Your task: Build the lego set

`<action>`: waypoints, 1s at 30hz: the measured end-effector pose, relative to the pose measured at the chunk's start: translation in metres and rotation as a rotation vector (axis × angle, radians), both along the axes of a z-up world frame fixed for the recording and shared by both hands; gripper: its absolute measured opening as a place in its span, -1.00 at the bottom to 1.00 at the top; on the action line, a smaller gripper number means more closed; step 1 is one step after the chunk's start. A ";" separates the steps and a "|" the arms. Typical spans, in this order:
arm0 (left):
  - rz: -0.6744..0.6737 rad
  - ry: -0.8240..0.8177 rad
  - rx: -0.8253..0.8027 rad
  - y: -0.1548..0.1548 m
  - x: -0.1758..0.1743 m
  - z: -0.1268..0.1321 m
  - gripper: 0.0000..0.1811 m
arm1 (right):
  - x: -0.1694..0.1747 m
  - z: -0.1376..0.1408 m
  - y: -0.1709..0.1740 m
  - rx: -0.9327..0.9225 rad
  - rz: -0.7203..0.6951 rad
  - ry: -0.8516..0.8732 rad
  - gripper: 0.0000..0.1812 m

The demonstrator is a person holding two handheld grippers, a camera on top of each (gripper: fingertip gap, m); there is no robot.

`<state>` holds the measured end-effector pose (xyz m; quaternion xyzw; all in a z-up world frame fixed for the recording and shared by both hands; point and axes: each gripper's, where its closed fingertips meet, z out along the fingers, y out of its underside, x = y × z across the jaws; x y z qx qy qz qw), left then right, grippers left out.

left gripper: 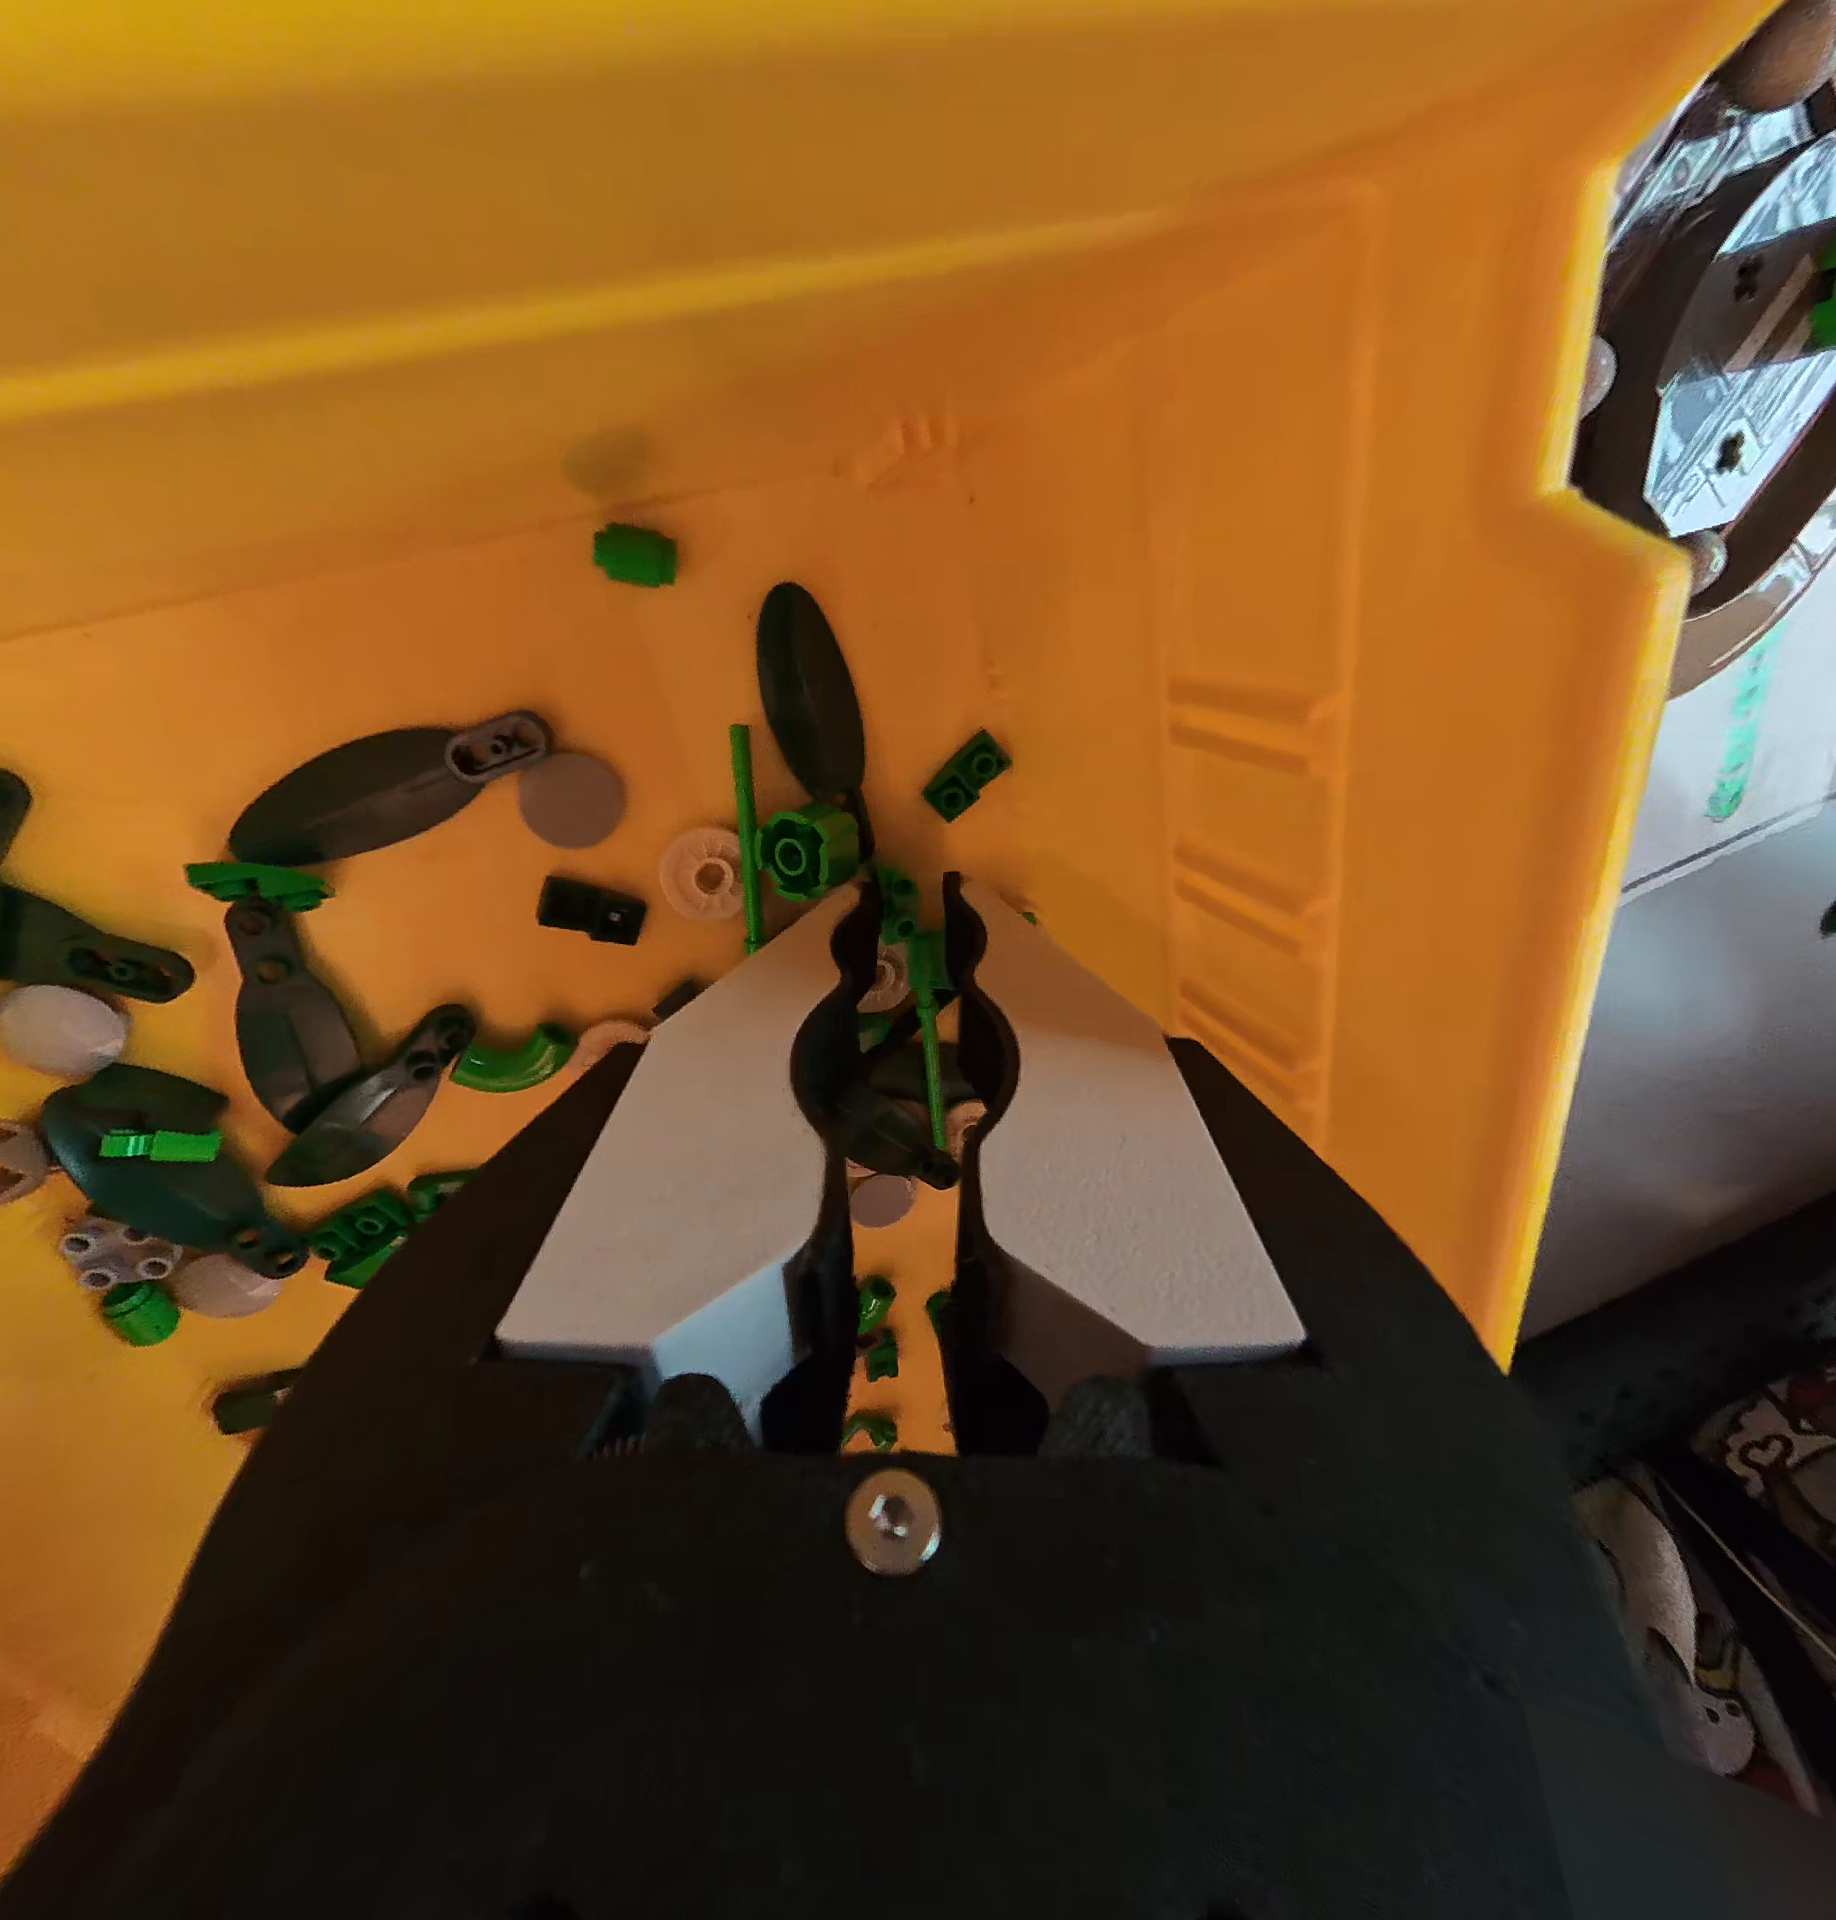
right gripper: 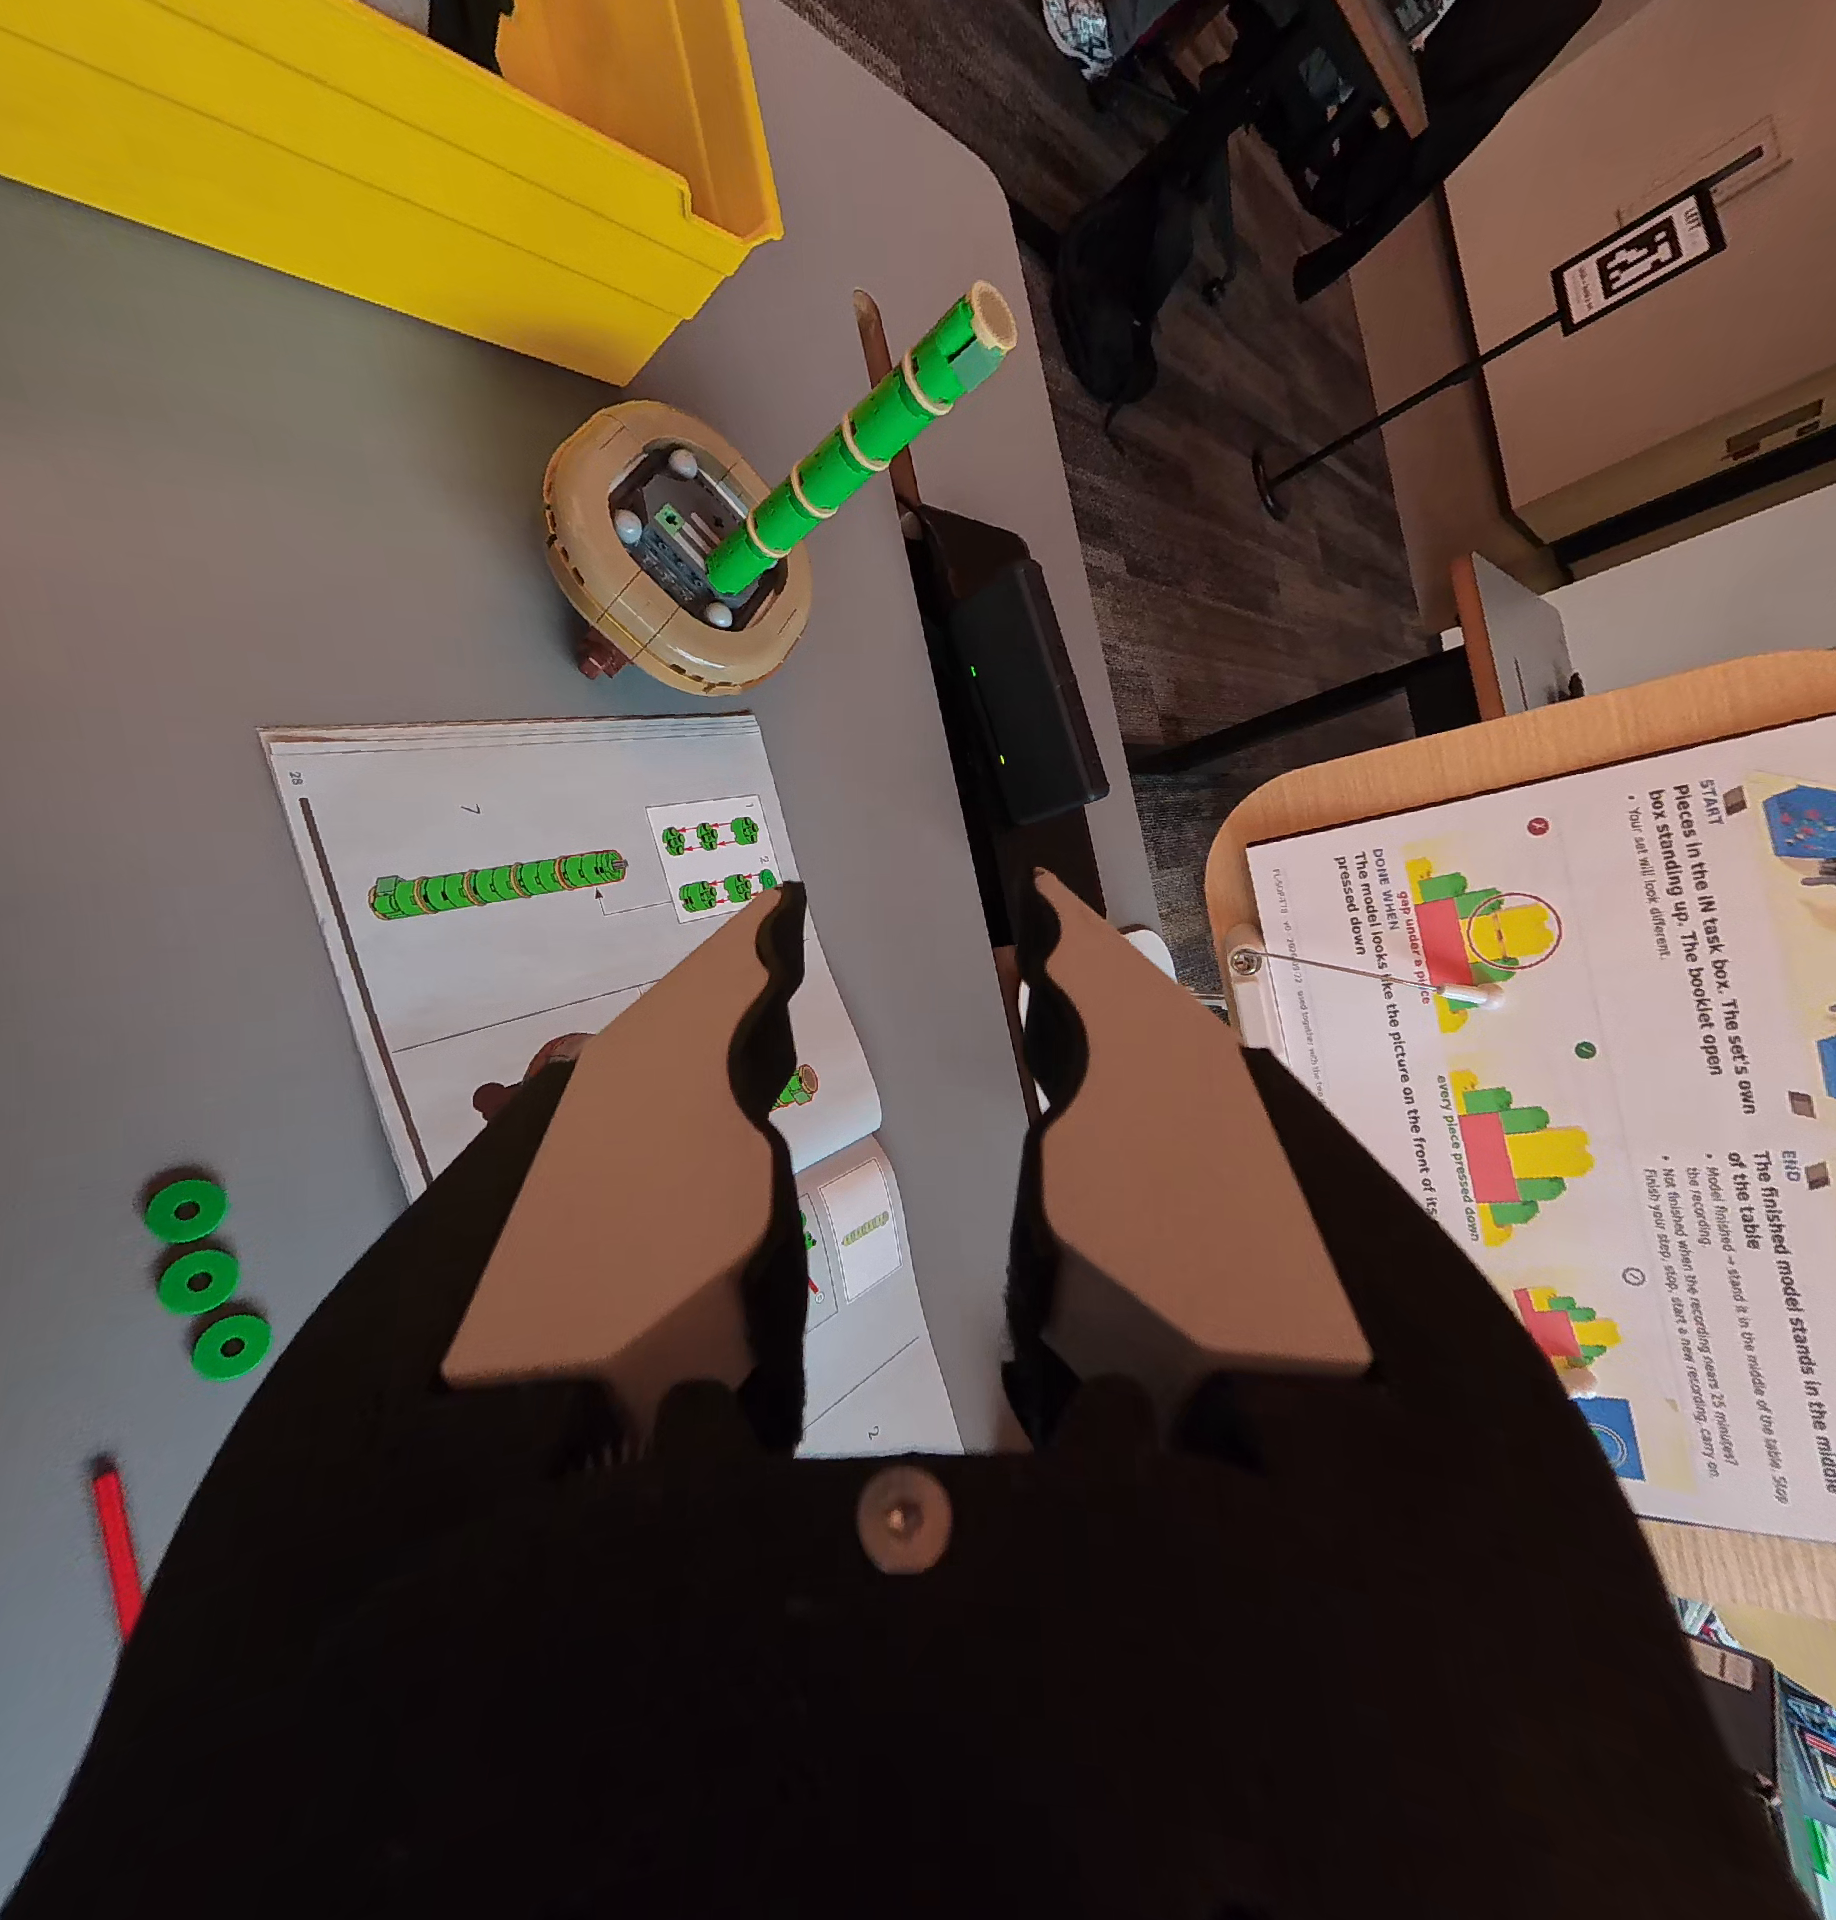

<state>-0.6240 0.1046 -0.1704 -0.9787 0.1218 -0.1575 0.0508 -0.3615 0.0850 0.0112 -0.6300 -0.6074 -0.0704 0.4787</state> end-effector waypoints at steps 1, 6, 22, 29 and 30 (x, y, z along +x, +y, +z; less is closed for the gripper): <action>-0.002 0.011 0.002 0.000 -0.001 -0.001 -0.90 | 0.000 0.000 0.000 -0.001 -0.001 -0.001 -0.55; -0.005 0.038 0.002 -0.001 -0.006 -0.001 -0.93 | 0.000 -0.001 0.001 -0.003 -0.002 -0.004 -0.55; -0.099 -0.324 0.400 -0.011 0.012 0.126 -0.94 | -0.005 0.018 -0.014 0.019 0.054 0.051 -0.55; -0.367 -0.635 0.527 -0.070 0.070 0.204 -0.94 | 0.012 0.049 -0.023 0.047 0.067 0.152 -0.55; -0.403 -0.644 0.531 -0.078 0.081 0.208 -0.94 | 0.020 0.056 -0.024 0.055 0.052 0.171 -0.55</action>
